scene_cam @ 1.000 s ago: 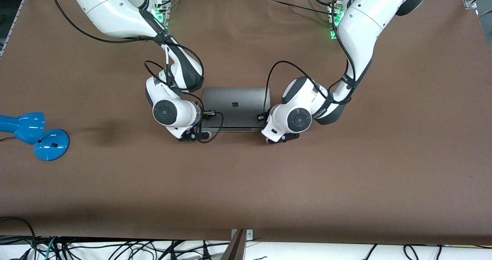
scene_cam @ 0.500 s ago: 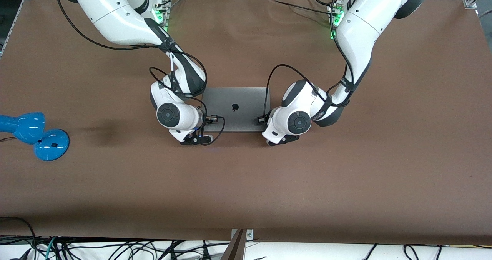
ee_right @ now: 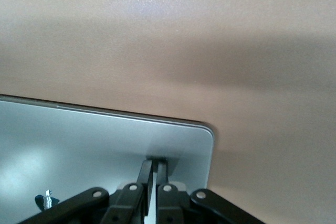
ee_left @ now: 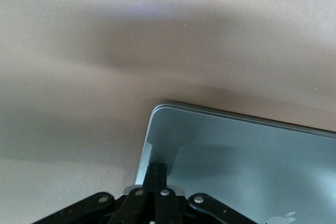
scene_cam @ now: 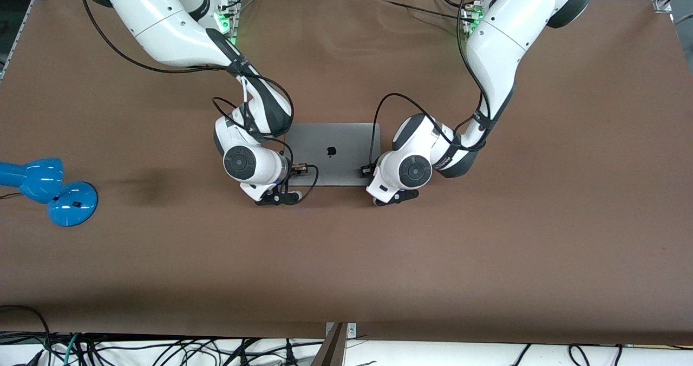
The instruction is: Close laptop with both arms from behind
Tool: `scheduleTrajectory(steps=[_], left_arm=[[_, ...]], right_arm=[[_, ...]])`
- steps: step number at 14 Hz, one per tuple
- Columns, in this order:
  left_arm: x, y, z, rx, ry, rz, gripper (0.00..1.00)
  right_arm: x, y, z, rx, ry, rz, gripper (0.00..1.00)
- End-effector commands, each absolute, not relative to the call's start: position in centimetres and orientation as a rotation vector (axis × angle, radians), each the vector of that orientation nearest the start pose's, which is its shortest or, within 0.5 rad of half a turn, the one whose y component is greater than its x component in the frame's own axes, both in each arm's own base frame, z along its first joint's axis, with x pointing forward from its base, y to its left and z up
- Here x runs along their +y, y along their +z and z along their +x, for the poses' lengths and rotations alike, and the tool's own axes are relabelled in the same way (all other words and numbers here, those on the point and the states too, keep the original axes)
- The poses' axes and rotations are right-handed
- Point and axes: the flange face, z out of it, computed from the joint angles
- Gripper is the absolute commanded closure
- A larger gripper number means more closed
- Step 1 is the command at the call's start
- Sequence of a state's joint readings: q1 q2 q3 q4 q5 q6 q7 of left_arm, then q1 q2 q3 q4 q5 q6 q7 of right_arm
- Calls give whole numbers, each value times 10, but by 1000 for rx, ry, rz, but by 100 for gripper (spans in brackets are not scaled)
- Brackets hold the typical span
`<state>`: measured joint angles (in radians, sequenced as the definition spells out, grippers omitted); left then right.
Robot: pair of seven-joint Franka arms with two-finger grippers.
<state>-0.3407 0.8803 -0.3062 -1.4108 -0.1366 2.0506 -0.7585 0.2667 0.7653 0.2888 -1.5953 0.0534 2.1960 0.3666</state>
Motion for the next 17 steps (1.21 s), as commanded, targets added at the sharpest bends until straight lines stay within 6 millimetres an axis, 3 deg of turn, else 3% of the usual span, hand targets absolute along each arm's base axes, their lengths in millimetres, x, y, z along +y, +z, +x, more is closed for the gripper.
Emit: scheduleTrajectory(steps=[1,4,5,6,7,9,10,12,13,14,17], left_arm=[[-403,172,586,-425,590,-3186,100],[-403,173,587,-426,586,-3189,99],[-403,173,586,-426,586,-3188,93],[-403,174,587,-425,584,-3189,81],[-403,178,588,-426,574,-3194,46],[-397,194,595,-430,546,-3203,0],[-393,197,597,-441,548,-3201,0],[-386,223,600,-434,551,-3195,0],[-377,244,604,-438,547,-3193,0],[-371,261,604,-424,560,-3180,0],[-355,327,592,-351,546,-3166,0]], right_arm=[[349,176,591,-170,313,-2961,91],[350,178,593,-175,309,-2959,91],[350,184,596,-174,308,-2957,91],[349,188,596,-159,320,-2954,90],[347,196,597,-152,340,-2967,88],[342,223,601,-138,388,-2986,83],[335,241,602,-139,402,-2994,73],[330,278,602,-162,391,-3015,57],[329,300,601,-163,366,-3020,44],[324,318,603,-159,326,-3030,24],[289,390,595,-166,346,-3115,10]])
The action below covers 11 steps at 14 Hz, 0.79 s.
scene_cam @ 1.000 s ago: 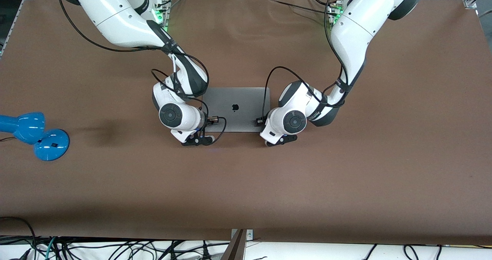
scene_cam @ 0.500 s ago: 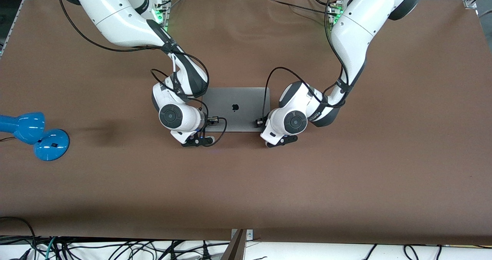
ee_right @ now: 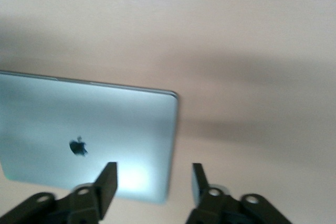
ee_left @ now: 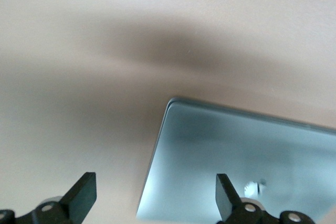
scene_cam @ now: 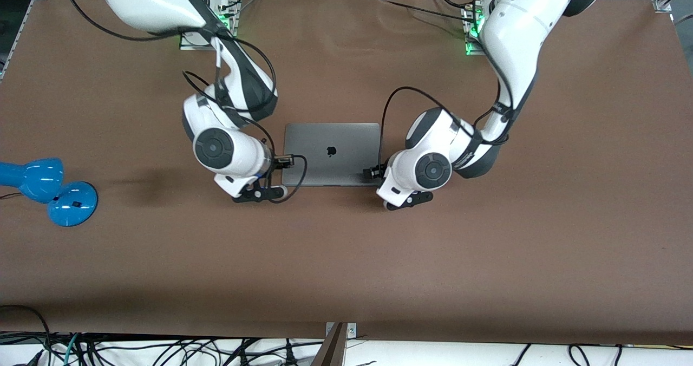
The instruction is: Close laptop with both arms from behind
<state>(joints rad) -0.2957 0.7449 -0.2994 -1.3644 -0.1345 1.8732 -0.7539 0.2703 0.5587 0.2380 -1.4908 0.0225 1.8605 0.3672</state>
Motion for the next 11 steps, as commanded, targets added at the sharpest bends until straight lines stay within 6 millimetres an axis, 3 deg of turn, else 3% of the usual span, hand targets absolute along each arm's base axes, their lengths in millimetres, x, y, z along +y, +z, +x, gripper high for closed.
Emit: scheduleTrajectory(steps=[1,4,6,8,11], left_arm=[[-347,352,586,-316,520,-3170,0],[-317,409,559,-256,420,-3177,0],[-284,439,544,-189,336,-3170,0],[-262,461,516,-119,256,-3130,0],[-227,485,486,-78,176,-3096,0]], right_arm=[[275,412,592,-158,351,-3143,0],[231,464,585,-74,376,-3171,0],[210,495,580,-28,347,-3178,0],[191,526,577,23,317,-3181,0],[147,566,579,136,312,-3174,0]])
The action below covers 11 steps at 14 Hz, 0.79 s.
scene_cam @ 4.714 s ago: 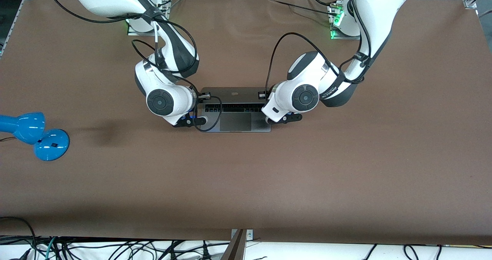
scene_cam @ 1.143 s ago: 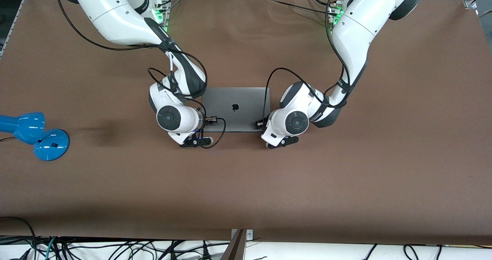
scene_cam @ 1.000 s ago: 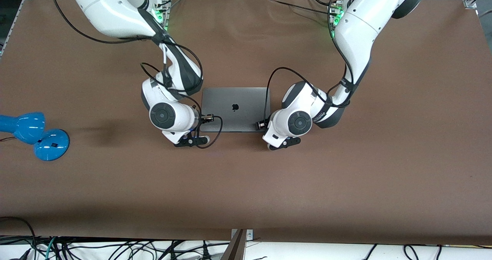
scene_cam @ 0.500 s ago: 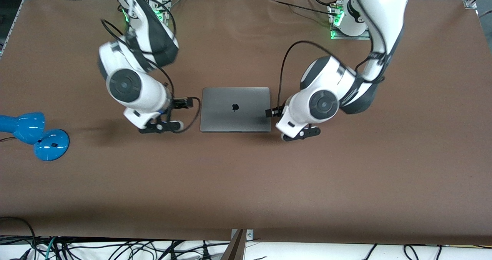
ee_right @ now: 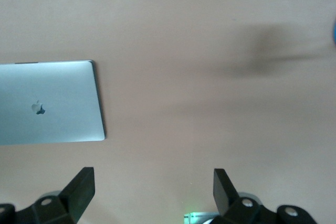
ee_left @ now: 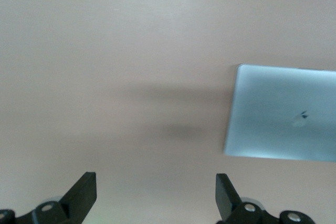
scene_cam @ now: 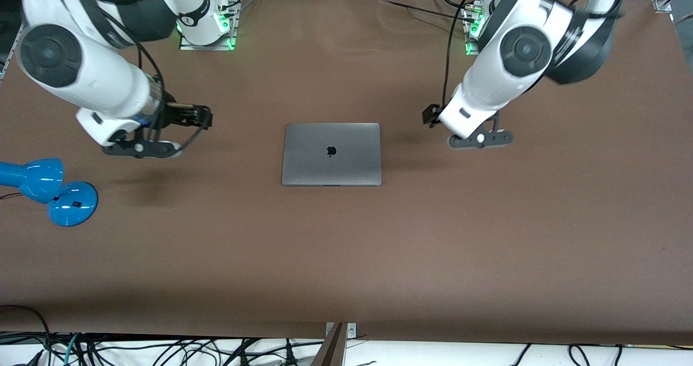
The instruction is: Close laptop with both arms from behind
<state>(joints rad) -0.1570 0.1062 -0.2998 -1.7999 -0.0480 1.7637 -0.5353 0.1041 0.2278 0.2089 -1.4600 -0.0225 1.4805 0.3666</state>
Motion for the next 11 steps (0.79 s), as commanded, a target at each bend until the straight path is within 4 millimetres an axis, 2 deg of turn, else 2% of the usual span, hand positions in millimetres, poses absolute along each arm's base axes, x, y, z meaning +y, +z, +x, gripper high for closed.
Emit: scheduleTrajectory(steps=[1,3,5,8,10,11], left_arm=[[-216,493,481,-82,153,-3093,0],[-198,509,465,-77,103,-3086,0],[-186,525,449,-31,54,-3081,0],[-157,552,453,-63,46,-3080,0],[-149,575,457,-51,36,-3088,0],[-149,578,458,-36,32,-3090,0]], right_arm=[[132,577,576,147,302,-3177,0],[102,591,572,110,299,-3183,0],[82,601,566,145,305,-3184,0],[37,605,569,253,300,-3159,0],[24,606,569,218,296,-3160,0],[19,606,570,219,294,-3163,0]])
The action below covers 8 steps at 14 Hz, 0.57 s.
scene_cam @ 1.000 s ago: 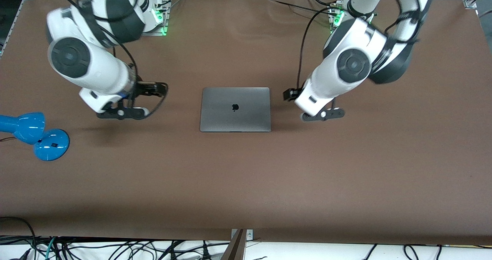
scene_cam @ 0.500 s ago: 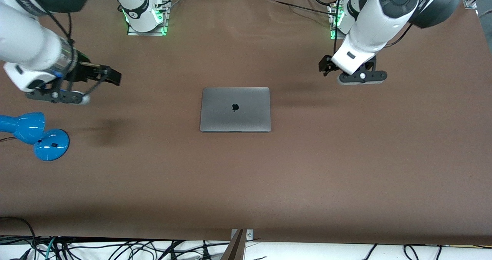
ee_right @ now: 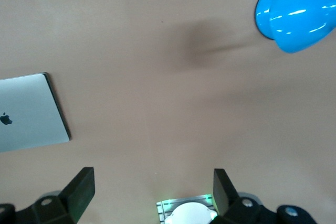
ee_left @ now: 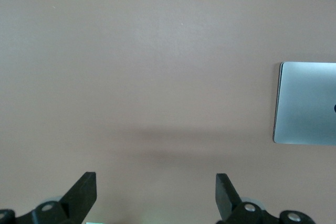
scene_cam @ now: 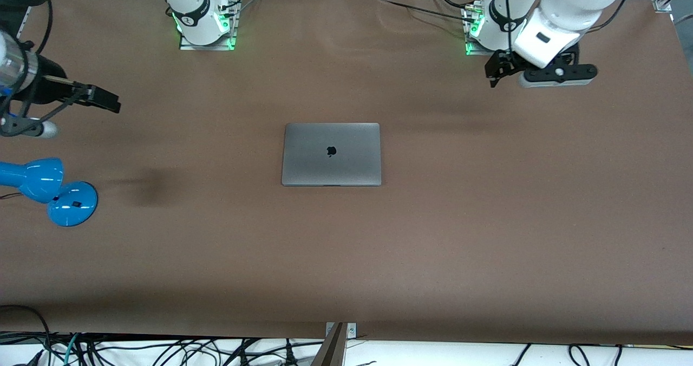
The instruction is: Close laptop with both arms from behind
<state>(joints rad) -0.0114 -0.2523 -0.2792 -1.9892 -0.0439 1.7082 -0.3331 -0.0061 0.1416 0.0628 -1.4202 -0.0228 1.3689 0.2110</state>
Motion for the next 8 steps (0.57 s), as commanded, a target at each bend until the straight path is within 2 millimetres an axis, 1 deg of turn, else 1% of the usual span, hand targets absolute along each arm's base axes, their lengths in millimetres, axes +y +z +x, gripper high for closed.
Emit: scheduleTrajectory(steps=[1,2,4,6,7,8], left_arm=[[-147,582,459,-40,19,-3093,0],[-145,591,463,-50,-6,-3099,0],[-128,606,473,-108,-53,-3107,0],[-120,614,485,-112,-73,-3115,0],[-109,617,495,-97,-90,-3094,0],[-107,617,503,-45,-96,-3073,0]], right_arm=[[11,607,570,244,291,-3163,0],[7,606,571,264,287,-3163,0],[0,604,573,280,287,-3160,0],[-15,599,575,313,293,-3143,0],[-16,599,577,315,274,-3141,0],[-15,598,578,315,269,-3140,0]])
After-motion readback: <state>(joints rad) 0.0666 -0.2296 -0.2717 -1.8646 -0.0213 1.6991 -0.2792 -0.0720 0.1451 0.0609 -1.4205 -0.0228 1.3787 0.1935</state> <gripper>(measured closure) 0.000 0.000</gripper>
